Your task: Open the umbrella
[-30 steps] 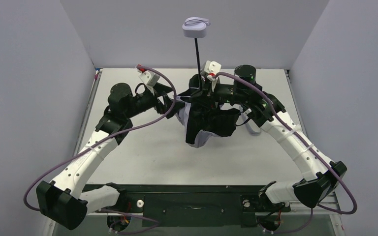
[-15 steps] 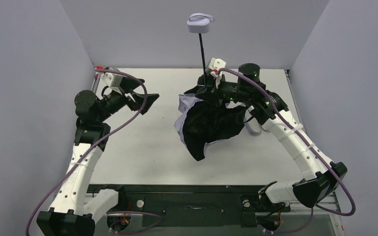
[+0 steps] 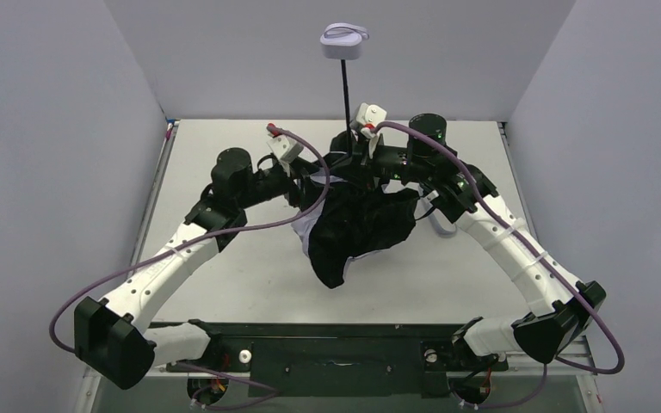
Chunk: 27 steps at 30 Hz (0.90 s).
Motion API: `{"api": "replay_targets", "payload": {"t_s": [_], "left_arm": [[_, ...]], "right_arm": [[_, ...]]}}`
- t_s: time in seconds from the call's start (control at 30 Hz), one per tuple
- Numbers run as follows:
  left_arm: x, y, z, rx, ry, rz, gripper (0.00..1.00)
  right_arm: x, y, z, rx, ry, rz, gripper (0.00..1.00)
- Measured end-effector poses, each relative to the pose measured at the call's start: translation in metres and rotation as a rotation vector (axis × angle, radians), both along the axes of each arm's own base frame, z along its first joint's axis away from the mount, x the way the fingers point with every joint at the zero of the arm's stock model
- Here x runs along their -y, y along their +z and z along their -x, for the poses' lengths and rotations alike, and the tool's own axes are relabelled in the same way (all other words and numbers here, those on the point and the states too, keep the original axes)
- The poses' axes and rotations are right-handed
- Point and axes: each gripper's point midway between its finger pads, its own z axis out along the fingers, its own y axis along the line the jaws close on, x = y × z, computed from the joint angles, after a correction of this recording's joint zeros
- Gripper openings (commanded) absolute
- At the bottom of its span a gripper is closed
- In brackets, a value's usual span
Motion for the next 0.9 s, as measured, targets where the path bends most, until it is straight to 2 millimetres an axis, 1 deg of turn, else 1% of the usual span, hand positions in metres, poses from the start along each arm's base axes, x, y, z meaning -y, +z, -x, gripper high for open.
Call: {"api": "replay_targets", "payload": {"t_s": [0.03,0.07,0.1,0.13,0.17,0.2,0.3,0.4,0.47,0.53,0.57,0.67,0.7,0.73,0.77,0.8,0.83,0.9], "left_arm": [[-0.002,-0.009,-0.004,-0.019,0.021,-0.023,0.43],[-0.005,-0.016,-0.007,-0.04,0.042,-0.042,0.27],[-0.01,-0.023,-0.01,-0.062,0.066,-0.06,0.19],[-0.017,-0.029,-0.014,-0.08,0.092,-0.071,0.07],[-0.026,-0.034,-0.018,-0.092,0.126,-0.081,0.02],[-0.038,-0.04,-0.021,-0.105,0.162,-0.089,0.0],[-0.083,-0.052,-0.026,-0.124,0.303,-0.108,0.0],[-0.123,-0.058,-0.025,-0.115,0.428,-0.115,0.0],[-0.146,-0.061,-0.021,-0.098,0.506,-0.131,0.0],[-0.16,-0.068,-0.018,-0.089,0.554,-0.153,0.0],[-0.164,-0.071,-0.015,-0.088,0.566,-0.165,0.0],[-0.167,-0.077,-0.011,-0.085,0.565,-0.193,0.0],[-0.167,-0.077,-0.011,-0.08,0.558,-0.196,0.06],[-0.164,-0.076,-0.01,-0.074,0.541,-0.197,0.15],[-0.162,-0.076,-0.009,-0.069,0.525,-0.198,0.37],[-0.158,-0.074,-0.007,-0.062,0.497,-0.195,0.46],[-0.154,-0.072,-0.005,-0.052,0.47,-0.191,0.57],[-0.146,-0.064,-0.002,-0.035,0.42,-0.175,0.65]], "right_arm": [[0.0,0.0,0.0,0.0,0.0,-0.002,0.0],[0.0,0.001,0.0,0.002,-0.001,-0.004,0.0],[0.0,0.001,-0.001,0.002,-0.002,-0.005,0.0],[0.0,0.002,-0.001,0.001,-0.004,-0.006,0.0],[0.001,0.002,-0.001,0.001,-0.006,-0.007,0.0],[0.002,0.002,-0.002,-0.001,-0.009,-0.008,0.0],[0.008,0.005,-0.006,0.0,-0.027,-0.014,0.0],[0.017,0.008,-0.012,0.004,-0.049,-0.02,0.0],[0.024,0.01,-0.015,0.014,-0.068,-0.022,0.0],[0.029,0.013,-0.017,0.023,-0.079,-0.025,0.0],[0.03,0.014,-0.017,0.025,-0.082,-0.025,0.0],[0.032,0.015,-0.018,0.031,-0.083,-0.025,0.0],[0.031,0.014,-0.018,0.031,-0.082,-0.025,0.0],[0.031,0.014,-0.017,0.029,-0.08,-0.024,0.0],[0.03,0.013,-0.016,0.028,-0.076,-0.024,0.0],[0.03,0.012,-0.016,0.027,-0.074,-0.023,0.0],[0.029,0.012,-0.015,0.026,-0.07,-0.022,0.0],[0.027,0.012,-0.013,0.026,-0.064,-0.022,0.0]]}}
